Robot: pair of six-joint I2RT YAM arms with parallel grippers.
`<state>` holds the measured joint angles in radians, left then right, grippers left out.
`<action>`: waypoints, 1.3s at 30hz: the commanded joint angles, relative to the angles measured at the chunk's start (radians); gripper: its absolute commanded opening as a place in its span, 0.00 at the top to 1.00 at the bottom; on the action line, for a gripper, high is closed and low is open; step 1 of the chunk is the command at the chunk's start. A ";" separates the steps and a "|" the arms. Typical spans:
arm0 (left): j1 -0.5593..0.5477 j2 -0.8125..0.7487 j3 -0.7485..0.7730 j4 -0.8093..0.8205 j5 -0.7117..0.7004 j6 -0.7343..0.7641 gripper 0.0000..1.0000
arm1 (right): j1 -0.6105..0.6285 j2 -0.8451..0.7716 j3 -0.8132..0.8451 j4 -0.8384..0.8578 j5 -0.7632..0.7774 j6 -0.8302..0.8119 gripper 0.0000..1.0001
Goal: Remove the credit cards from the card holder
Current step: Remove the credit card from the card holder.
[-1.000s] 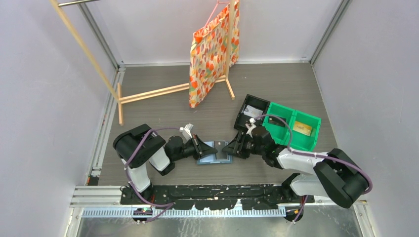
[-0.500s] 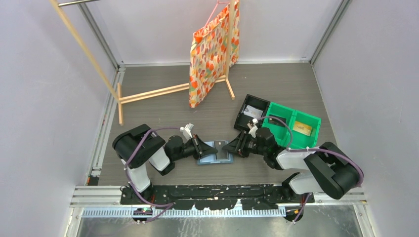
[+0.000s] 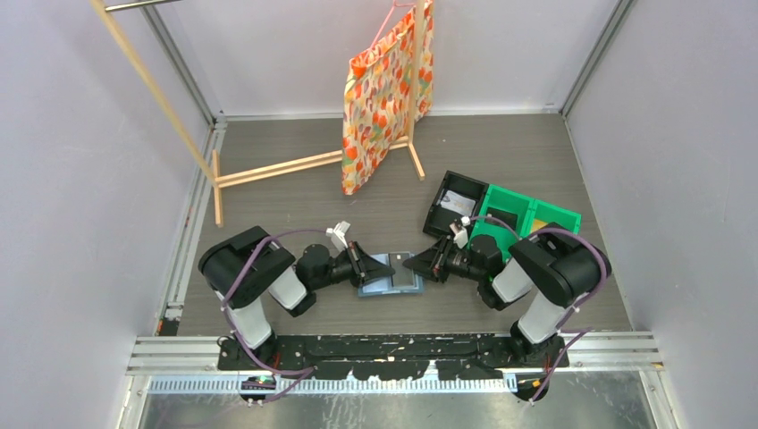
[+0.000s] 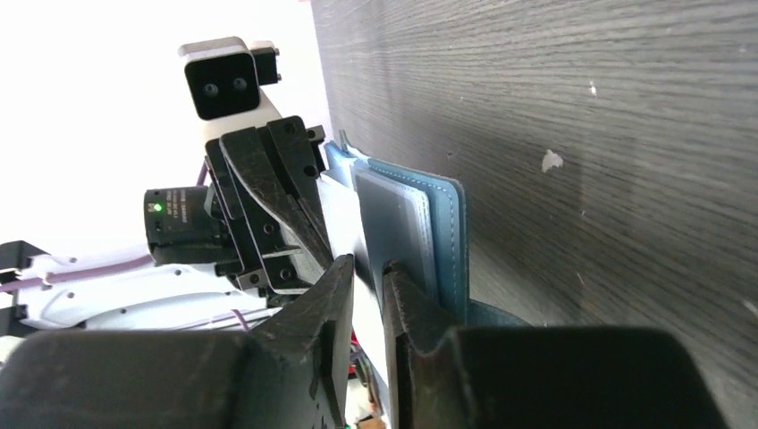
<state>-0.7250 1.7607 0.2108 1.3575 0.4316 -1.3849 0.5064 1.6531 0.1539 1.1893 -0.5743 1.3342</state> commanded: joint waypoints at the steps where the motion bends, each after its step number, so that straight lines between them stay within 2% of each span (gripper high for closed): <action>1: -0.001 -0.042 0.007 0.074 0.012 -0.011 0.99 | -0.010 0.059 0.001 0.242 -0.050 0.076 0.80; 6: 0.006 -0.042 0.003 0.074 0.007 -0.018 1.00 | -0.028 0.029 -0.014 0.239 -0.055 0.063 0.94; 13: 0.025 -0.063 -0.036 0.074 0.003 -0.020 0.99 | -0.044 0.052 -0.022 0.240 -0.058 0.056 0.96; 14: 0.025 -0.065 -0.040 0.074 0.003 -0.020 0.99 | -0.045 0.053 -0.021 0.240 -0.057 0.056 0.94; 15: 0.025 -0.066 -0.042 0.074 0.002 -0.022 0.99 | -0.046 0.055 -0.020 0.241 -0.057 0.058 0.86; 17: 0.025 -0.067 -0.041 0.074 0.007 -0.023 1.00 | -0.045 0.055 -0.015 0.240 -0.058 0.065 0.76; 21: 0.025 -0.066 -0.030 0.074 0.015 -0.022 1.00 | -0.045 0.030 -0.010 0.240 -0.051 0.081 0.73; 28: 0.025 -0.062 -0.022 0.074 0.024 -0.023 0.99 | -0.045 -0.002 -0.001 0.240 -0.056 0.098 0.85; 33: 0.025 -0.066 -0.026 0.073 0.023 -0.022 0.99 | -0.045 0.012 -0.007 0.241 -0.049 0.093 0.99; 39: 0.035 -0.077 -0.052 0.074 0.016 -0.016 1.00 | -0.049 0.008 -0.029 0.240 -0.012 0.083 0.99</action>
<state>-0.6998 1.7142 0.1799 1.3956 0.4385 -1.4147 0.4625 1.6775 0.1371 1.3609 -0.6216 1.4204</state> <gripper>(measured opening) 0.007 0.018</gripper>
